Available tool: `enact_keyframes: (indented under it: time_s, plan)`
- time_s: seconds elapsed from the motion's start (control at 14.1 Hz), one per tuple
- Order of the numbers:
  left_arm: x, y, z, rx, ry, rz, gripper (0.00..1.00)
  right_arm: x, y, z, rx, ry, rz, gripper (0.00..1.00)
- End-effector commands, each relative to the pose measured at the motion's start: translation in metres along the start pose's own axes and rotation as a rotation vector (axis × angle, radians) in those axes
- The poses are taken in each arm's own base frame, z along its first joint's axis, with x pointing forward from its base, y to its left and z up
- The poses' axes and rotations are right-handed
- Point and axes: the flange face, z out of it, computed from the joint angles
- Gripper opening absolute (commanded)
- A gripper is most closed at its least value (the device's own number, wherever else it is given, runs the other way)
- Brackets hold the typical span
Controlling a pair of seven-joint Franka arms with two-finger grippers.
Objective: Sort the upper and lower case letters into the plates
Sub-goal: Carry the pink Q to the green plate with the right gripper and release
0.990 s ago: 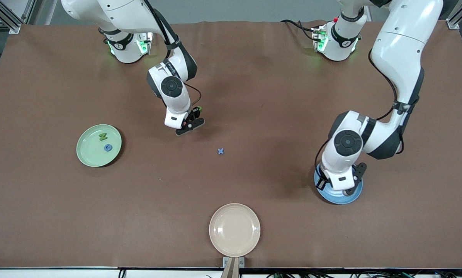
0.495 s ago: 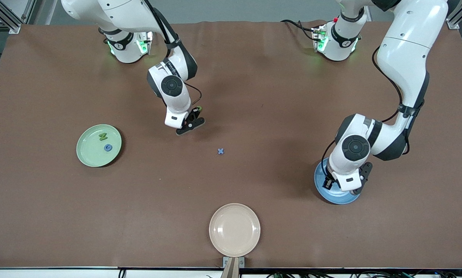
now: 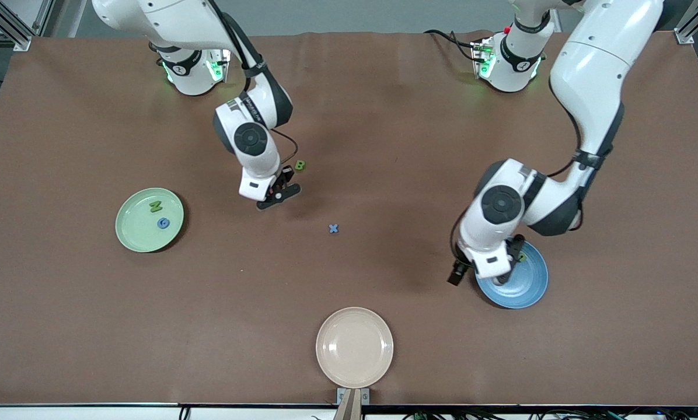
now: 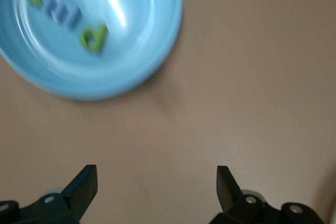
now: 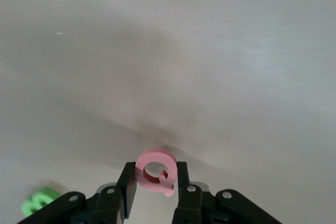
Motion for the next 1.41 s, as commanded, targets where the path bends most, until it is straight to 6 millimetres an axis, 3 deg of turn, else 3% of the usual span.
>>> enact_keyframes:
  time_s: [0.0, 0.14, 0.28, 0.5, 0.57, 0.85, 1.2, 1.34]
  plan:
    - [-0.084, 0.016, 0.001, -0.013, -0.031, 0.025, 1.0, -0.015, 0.084, -0.044, 0.052, -0.006, -0.045, 0.2]
    - [-0.128, 0.036, 0.008, -0.034, -0.076, -0.049, 1.0, -0.029, 0.155, -0.046, 0.077, 0.002, -0.108, 0.2]
    - [-0.168, 0.042, 0.019, -0.035, -0.094, -0.084, 1.0, -0.044, 0.208, -0.038, 0.095, 0.001, -0.119, 0.2]
    - [-0.219, 0.041, 0.031, -0.033, -0.119, -0.099, 1.0, -0.067, 0.271, -0.024, 0.109, 0.012, -0.105, 0.2]
    - [-0.229, 0.042, 0.035, -0.032, -0.126, -0.116, 1.0, -0.072, 0.282, -0.017, 0.109, 0.012, -0.091, 0.2]
    - [-0.264, 0.053, 0.047, -0.033, -0.19, -0.182, 1.0, -0.084, 0.296, 0.013, 0.112, 0.0, -0.054, 0.21]
    - [-0.283, 0.047, 0.067, -0.011, -0.203, -0.303, 0.95, -0.09, 0.3, 0.032, 0.125, -0.026, -0.038, 0.25]
    - [-0.289, 0.043, 0.073, -0.003, -0.186, -0.355, 0.91, -0.089, 0.3, 0.034, 0.124, -0.025, -0.039, 0.33]
